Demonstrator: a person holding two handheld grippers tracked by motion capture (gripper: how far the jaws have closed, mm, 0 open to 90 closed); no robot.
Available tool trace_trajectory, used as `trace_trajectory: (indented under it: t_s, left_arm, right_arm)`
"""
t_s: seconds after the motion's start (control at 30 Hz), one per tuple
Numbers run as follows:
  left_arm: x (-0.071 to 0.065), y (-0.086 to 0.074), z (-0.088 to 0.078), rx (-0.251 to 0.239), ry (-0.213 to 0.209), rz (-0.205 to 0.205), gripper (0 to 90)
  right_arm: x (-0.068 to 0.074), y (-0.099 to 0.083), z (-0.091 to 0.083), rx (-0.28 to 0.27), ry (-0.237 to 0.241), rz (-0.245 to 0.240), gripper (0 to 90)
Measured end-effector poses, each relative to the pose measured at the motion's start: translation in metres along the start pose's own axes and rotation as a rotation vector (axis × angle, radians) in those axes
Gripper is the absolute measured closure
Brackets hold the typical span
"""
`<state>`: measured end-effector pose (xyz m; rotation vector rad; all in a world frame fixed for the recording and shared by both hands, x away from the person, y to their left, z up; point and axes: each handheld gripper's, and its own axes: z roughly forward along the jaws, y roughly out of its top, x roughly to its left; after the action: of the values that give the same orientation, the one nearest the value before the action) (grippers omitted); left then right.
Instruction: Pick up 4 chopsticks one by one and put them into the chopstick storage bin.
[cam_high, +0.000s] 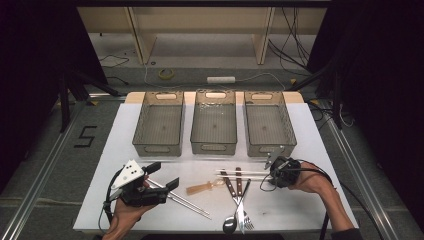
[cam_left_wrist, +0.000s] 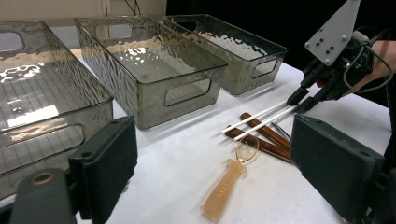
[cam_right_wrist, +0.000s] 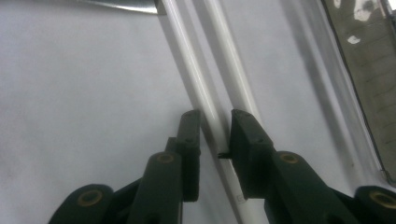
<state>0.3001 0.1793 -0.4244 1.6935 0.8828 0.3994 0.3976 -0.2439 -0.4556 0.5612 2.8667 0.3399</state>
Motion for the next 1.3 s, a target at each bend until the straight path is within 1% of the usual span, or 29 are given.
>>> trace_trajectory:
  t_s: [0.5, 0.53, 0.6, 0.63, 0.7, 0.8, 0.9, 0.97, 1.03, 1.1, 1.13, 1.2, 1.27, 1.3]
  left_arm:
    - [0.0, 0.0, 0.001, 0.0, 0.0, -0.002, 14.9]
    - [0.0, 0.0, 0.001, 0.0, 0.0, -0.002, 14.8]
    - [0.0, 0.0, 0.001, 0.0, 0.0, -0.001, 14.8]
    - [0.0, 0.0, 0.001, 0.0, 0.0, 0.0, 14.8]
    - [0.0, 0.0, 0.001, 0.001, 0.0, 0.003, 14.8]
    - [0.0, 0.0, 0.001, 0.001, 0.0, 0.003, 14.8]
    - [-0.001, 0.0, 0.001, 0.001, 0.001, 0.005, 14.8]
    - [0.0, 0.0, 0.001, 0.004, -0.001, 0.01, 14.8]
    - [-0.001, 0.0, 0.002, 0.009, -0.007, 0.009, 14.8]
    - [-0.002, 0.001, 0.004, 0.016, -0.01, 0.018, 14.8]
    - [-0.003, 0.001, 0.006, 0.022, -0.014, 0.026, 14.8]
    - [-0.005, 0.002, 0.01, 0.037, -0.022, 0.05, 14.8]
    - [-0.008, 0.004, 0.017, 0.067, -0.047, 0.064, 14.9]
    - [-0.01, 0.004, 0.021, 0.086, -0.054, 0.079, 14.9]
  right_arm:
    - [0.007, -0.001, -0.002, 0.035, 0.004, -0.109, 82.2]
    - [0.007, -0.002, -0.001, 0.028, 0.008, -0.119, 83.5]
    - [0.007, -0.002, -0.002, 0.03, 0.007, -0.12, 83.7]
    - [0.007, -0.003, -0.002, 0.033, 0.012, -0.143, 83.8]
    - [0.007, -0.003, -0.002, 0.033, 0.019, -0.146, 84.1]
    - [0.008, -0.004, -0.003, 0.031, 0.024, -0.168, 84.5]
    - [0.008, -0.005, -0.003, 0.026, 0.022, -0.17, 84.8]
    - [0.008, -0.005, -0.005, 0.021, 0.03, -0.169, 84.9]
    - [0.009, -0.005, -0.007, 0.003, 0.025, -0.163, 85.0]
    - [0.008, -0.004, -0.011, -0.004, 0.024, -0.163, 85.0]
    - [0.008, -0.004, -0.013, -0.021, 0.032, -0.164, 85.1]
    - [0.008, -0.004, -0.014, -0.025, 0.033, -0.163, 85.1]
    - [0.01, -0.002, -0.017, -0.035, 0.033, -0.162, 85.1]
    - [0.011, -0.001, -0.018, -0.044, 0.033, -0.166, 85.1]
